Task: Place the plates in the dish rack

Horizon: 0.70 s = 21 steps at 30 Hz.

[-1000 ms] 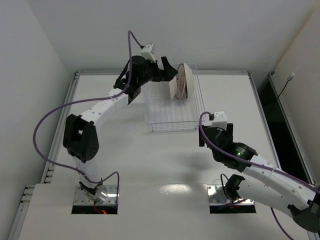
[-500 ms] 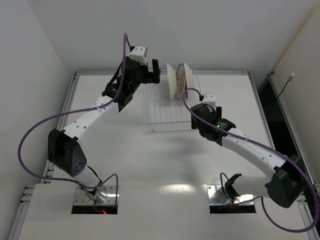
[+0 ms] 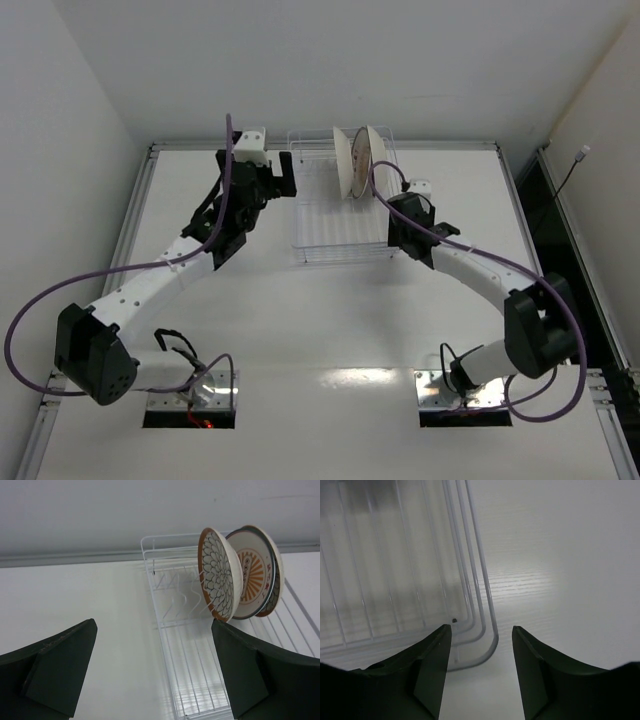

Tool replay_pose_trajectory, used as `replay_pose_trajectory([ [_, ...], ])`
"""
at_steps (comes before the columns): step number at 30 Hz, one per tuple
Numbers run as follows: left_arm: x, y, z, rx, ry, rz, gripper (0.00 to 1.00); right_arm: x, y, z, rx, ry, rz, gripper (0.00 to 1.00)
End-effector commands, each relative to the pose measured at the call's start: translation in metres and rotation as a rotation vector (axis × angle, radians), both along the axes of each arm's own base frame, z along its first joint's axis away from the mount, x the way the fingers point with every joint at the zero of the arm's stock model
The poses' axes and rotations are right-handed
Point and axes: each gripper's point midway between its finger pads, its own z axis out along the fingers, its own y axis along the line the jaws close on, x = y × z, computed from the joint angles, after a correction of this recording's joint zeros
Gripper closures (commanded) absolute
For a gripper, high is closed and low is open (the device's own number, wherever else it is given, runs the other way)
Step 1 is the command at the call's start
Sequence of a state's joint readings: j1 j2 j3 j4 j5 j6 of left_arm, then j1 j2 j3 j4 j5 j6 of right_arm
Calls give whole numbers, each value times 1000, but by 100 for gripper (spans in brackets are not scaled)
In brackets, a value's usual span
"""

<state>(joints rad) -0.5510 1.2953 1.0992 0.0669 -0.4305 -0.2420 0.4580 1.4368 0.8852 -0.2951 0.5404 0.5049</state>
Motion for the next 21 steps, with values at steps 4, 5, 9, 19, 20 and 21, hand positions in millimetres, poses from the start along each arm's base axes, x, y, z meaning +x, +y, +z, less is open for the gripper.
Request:
replay_pose_trajectory([
  [4, -11, 16, 58, -36, -144, 48, 0, 3, 25, -26, 123, 37, 54, 61],
  [5, -14, 20, 67, -41, -167, 60, 0, 1, 27, -30, 138, 41, 56, 68],
  [9, -16, 25, 65, -42, -169, 81, 0, -5, 40, -33, 196, 50, 42, 73],
  [19, -13, 15, 62, -60, -150, 43, 0, -15, 61, -20, 240, 15, 59, 66],
  [20, -13, 15, 62, -60, -150, 43, 0, -18, 60, -17, 232, 12, 60, 64],
  [21, -13, 15, 62, -60, -150, 43, 0, -18, 57, -13, 224, 1, 51, 51],
])
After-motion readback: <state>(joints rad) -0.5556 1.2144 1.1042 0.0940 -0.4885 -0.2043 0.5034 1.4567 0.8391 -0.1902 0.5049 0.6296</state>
